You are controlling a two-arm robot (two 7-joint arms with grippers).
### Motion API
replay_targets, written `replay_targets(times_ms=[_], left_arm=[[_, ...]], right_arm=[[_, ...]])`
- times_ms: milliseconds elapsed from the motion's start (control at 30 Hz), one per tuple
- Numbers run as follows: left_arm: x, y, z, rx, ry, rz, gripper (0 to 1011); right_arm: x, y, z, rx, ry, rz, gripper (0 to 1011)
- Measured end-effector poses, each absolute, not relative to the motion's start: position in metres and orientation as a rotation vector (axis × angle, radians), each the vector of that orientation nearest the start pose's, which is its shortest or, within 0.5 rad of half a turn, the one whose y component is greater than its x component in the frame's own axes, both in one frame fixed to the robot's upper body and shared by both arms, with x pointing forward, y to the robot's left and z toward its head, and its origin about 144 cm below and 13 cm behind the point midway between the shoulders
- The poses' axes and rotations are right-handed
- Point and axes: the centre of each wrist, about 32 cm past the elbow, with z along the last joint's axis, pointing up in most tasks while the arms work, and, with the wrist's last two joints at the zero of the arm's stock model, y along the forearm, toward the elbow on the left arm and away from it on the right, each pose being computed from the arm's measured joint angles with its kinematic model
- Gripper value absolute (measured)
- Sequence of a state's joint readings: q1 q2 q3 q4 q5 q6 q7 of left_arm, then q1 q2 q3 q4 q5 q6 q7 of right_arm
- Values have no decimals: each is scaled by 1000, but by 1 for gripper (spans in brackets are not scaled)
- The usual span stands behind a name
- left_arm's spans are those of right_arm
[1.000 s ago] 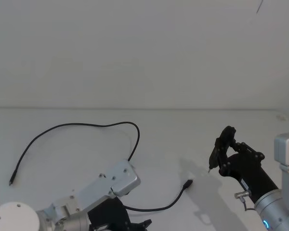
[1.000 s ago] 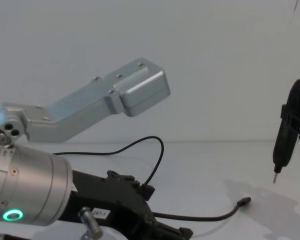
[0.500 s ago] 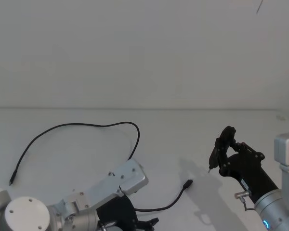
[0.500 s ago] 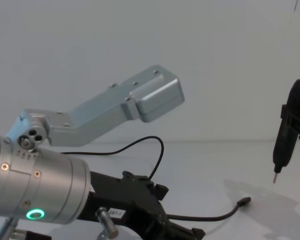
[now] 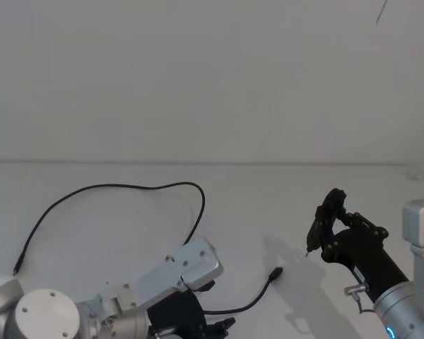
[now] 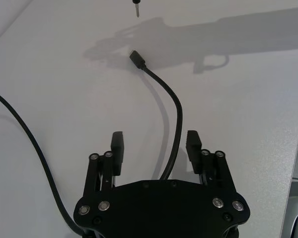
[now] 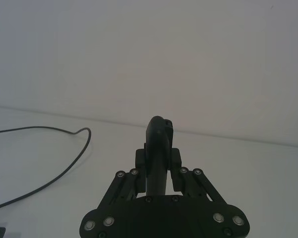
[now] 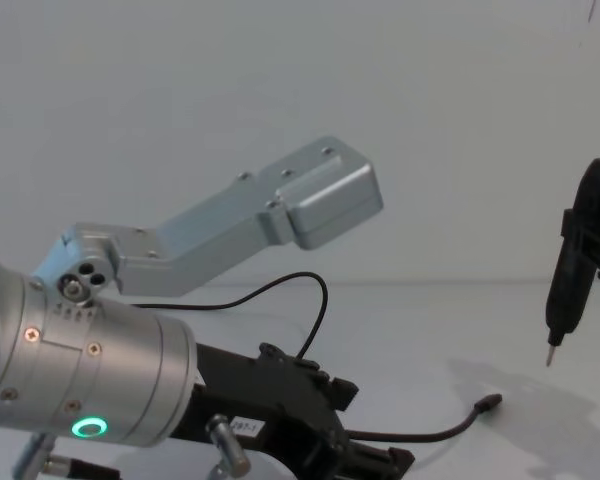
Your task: Pick up the data cable with the one hand.
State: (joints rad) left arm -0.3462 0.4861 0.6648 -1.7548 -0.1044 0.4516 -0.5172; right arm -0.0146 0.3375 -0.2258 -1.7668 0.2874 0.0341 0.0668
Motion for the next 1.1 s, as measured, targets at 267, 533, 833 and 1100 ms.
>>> replay_targets(times_ms=[267, 533, 833, 1100], left_arm=[[478, 163, 1236, 537, -171, 505, 531], [479, 163, 1235, 537, -172, 503, 269], [479, 163, 1235, 537, -173, 501, 48], [479, 162, 1235, 537, -175, 499, 42]], right_arm=[[443, -237, 1189, 26, -75, -1229, 279], [443, -237, 1189, 26, -75, -1229, 279], [443, -237, 1189, 26, -75, -1229, 279], [443, -237, 1189, 26, -75, -1229, 279]])
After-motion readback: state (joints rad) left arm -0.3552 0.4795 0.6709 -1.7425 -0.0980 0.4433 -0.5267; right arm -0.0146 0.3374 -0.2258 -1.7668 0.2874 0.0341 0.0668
